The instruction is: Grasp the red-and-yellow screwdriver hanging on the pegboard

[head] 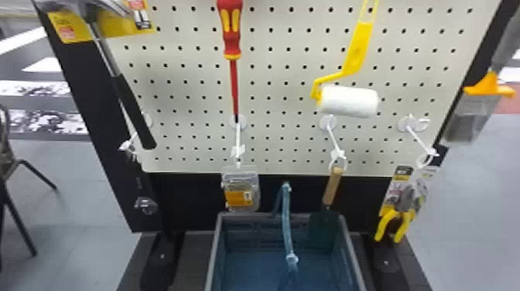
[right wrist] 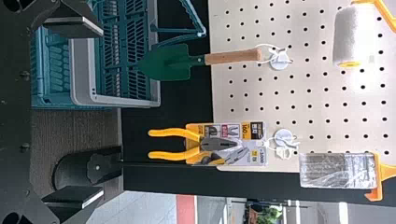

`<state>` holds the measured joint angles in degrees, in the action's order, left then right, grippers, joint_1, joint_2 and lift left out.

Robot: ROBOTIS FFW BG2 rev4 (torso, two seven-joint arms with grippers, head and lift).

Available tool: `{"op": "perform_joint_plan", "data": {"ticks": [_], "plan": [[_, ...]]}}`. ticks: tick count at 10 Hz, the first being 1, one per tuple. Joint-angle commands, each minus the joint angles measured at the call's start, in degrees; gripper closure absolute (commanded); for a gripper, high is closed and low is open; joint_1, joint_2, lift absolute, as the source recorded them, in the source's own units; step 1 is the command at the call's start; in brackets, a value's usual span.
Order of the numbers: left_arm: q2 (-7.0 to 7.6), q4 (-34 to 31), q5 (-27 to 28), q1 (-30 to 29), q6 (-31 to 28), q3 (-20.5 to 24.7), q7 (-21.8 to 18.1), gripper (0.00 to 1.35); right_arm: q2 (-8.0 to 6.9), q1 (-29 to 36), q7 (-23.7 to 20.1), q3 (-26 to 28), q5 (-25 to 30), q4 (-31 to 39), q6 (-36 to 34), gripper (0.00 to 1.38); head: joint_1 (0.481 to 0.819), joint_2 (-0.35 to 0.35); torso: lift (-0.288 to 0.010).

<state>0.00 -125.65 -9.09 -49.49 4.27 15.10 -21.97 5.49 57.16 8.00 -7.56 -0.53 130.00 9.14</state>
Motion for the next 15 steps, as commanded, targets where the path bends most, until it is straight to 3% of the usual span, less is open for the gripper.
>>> {"op": "perform_joint_plan", "data": {"ticks": [1, 9, 12, 15], "plan": [[-0.15, 0.0, 0.0, 0.0, -0.1, 0.0, 0.0, 0.15, 0.05, 0.1, 0.0, 0.0, 0.0, 0.0, 0.0, 0.11, 0.549, 0.0, -0.1], [-0.15, -0.4, -0.5, 1.4, -1.5, -1.0, 0.0, 0.15, 0.14, 0.0, 0.0, 0.1, 0.1, -0.1, 0.0, 0.11, 0.549, 0.0, -0.1], [-0.15, -7.5, 0.0, 6.8, -7.3, -3.1, 0.0, 0.15, 0.32, -0.5, 0.0, 0.0, 0.0, -0.1, 0.0, 0.11, 0.549, 0.0, -0.1], [-0.15, -19.0, 2.6, 10.1, -16.7, -3.7, 0.1, 0.15, 0.32, -0.4, 0.0, 0.0, 0.0, -0.3, 0.0, 0.11, 0.549, 0.0, -0.1]]}}
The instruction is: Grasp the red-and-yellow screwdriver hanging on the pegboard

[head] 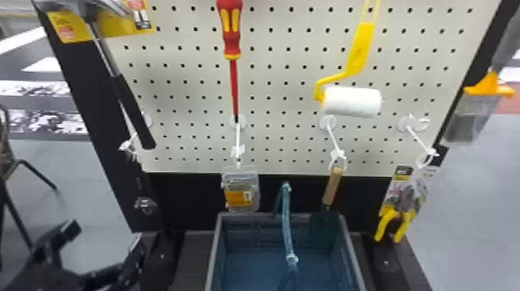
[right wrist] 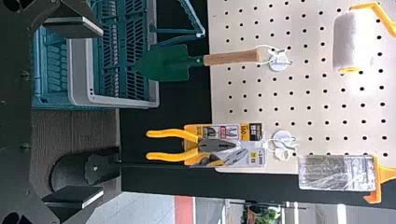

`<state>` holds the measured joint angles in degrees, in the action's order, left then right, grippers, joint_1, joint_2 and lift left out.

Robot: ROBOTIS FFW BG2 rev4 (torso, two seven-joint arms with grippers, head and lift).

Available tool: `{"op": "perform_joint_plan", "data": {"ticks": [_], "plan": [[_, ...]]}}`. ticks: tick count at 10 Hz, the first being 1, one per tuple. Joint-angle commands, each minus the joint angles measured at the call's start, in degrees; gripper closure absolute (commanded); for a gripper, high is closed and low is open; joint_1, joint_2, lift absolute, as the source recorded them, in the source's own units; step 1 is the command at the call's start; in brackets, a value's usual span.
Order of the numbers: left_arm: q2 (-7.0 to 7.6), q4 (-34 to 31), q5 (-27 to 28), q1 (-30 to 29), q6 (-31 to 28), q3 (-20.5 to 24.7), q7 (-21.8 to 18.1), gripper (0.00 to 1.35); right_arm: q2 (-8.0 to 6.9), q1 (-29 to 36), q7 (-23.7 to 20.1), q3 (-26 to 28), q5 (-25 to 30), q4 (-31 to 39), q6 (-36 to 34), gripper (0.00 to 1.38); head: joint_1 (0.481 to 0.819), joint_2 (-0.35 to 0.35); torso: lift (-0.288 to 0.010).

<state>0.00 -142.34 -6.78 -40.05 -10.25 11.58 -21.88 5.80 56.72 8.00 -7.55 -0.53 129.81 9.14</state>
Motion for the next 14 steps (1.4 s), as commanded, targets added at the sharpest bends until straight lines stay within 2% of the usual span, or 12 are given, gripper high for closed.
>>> {"op": "perform_joint_plan", "data": {"ticks": [1, 3, 5, 14], "plan": [[-0.15, -6.7, 0.3, 1.7, -6.4, -0.4, 0.0, 0.15, 0.0, -0.1, 0.0, 0.0, 0.0, -0.1, 0.0, 0.11, 0.549, 0.0, -0.1], [-0.15, -13.3, 0.5, 5.2, -15.8, -1.0, 0.0, 0.15, 0.0, -0.2, 0.0, 0.0, 0.0, -0.2, 0.0, 0.11, 0.549, 0.0, -0.1], [0.26, -14.7, -0.4, 9.0, -19.4, -2.2, 0.0, 0.15, 0.0, -0.6, 0.0, 0.0, 0.1, -0.5, 0.0, 0.11, 0.549, 0.0, -0.1], [4.75, -16.1, -4.0, 30.2, -32.5, -9.0, -2.4, 0.15, -0.09, -1.9, -0.1, -0.2, 0.5, -1.2, -0.1, 0.11, 0.549, 0.0, -0.1]]}}
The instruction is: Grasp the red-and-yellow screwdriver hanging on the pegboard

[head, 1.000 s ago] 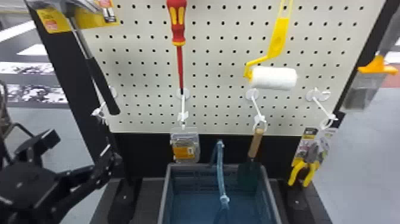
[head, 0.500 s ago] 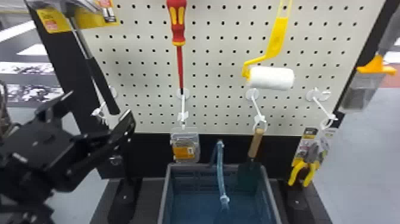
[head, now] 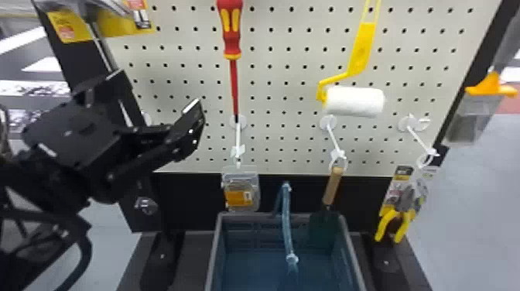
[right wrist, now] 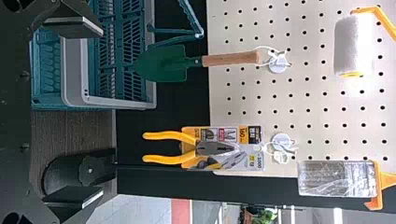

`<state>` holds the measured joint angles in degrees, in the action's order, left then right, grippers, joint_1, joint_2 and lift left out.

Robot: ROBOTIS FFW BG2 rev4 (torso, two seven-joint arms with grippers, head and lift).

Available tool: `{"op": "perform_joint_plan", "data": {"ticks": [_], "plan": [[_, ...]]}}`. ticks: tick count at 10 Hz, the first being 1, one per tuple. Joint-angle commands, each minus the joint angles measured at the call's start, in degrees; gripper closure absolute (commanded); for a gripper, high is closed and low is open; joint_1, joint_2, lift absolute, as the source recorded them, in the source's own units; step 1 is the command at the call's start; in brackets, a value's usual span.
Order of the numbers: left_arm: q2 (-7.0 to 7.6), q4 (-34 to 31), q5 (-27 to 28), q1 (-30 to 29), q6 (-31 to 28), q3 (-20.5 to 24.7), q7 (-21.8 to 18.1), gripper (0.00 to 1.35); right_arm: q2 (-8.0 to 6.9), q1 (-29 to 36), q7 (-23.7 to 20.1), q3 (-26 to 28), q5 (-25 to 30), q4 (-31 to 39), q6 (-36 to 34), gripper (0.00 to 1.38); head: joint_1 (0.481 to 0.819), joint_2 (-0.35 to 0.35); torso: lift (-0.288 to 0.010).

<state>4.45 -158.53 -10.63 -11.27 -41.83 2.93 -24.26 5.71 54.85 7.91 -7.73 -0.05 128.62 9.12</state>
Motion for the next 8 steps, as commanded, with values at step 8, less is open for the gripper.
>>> {"op": "perform_joint_plan", "data": {"ticks": [8], "plan": [[1.26, 10.4, 4.0, 20.2, -7.0, -5.7, -8.7, 0.13, -0.09, -1.4, 0.0, -0.4, 0.4, -0.7, -0.1, 0.11, 0.549, 0.0, -0.1]]}}
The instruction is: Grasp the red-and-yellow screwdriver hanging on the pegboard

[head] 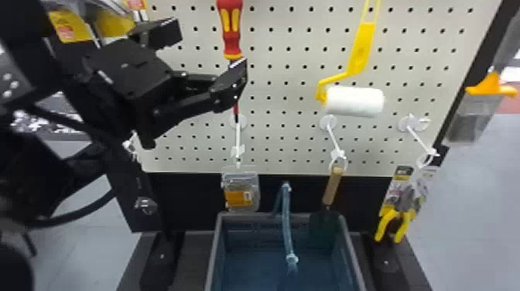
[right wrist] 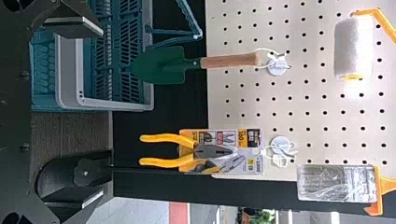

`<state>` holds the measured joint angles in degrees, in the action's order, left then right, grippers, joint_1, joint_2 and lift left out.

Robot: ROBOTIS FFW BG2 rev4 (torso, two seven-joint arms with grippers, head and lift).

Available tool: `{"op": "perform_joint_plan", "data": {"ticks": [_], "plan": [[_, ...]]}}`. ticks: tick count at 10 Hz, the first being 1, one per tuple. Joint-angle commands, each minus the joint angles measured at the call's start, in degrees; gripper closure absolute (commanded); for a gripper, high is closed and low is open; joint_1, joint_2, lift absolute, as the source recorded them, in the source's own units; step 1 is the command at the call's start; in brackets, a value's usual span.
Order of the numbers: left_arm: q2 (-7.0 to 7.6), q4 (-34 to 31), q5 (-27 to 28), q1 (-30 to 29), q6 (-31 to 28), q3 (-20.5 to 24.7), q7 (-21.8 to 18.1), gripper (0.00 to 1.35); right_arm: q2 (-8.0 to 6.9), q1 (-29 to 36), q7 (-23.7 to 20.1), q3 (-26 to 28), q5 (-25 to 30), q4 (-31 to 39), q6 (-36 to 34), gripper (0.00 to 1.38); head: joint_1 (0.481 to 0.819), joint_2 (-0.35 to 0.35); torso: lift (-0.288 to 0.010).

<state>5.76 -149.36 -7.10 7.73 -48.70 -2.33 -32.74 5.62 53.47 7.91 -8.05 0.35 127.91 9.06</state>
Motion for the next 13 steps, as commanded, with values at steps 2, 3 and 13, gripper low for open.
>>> {"op": "perform_joint_plan", "data": {"ticks": [2, 3, 13], "plan": [[-0.04, 5.8, 1.7, 5.2, 0.0, -1.7, -2.0, 0.13, 0.0, -0.4, 0.0, 0.0, 0.1, -0.1, 0.0, 0.11, 0.549, 0.0, -0.1], [-0.04, 7.7, 2.6, 6.8, 0.1, -2.1, -2.9, 0.13, 0.0, -0.5, 0.0, -0.1, 0.1, -0.1, 0.0, 0.11, 0.549, 0.0, -0.1], [5.93, 18.1, -1.9, 21.2, -3.9, -7.3, -7.6, 0.15, 0.26, -1.4, -0.3, 0.0, 0.3, -0.3, 0.0, 0.11, 0.549, 0.0, -0.1]]}}
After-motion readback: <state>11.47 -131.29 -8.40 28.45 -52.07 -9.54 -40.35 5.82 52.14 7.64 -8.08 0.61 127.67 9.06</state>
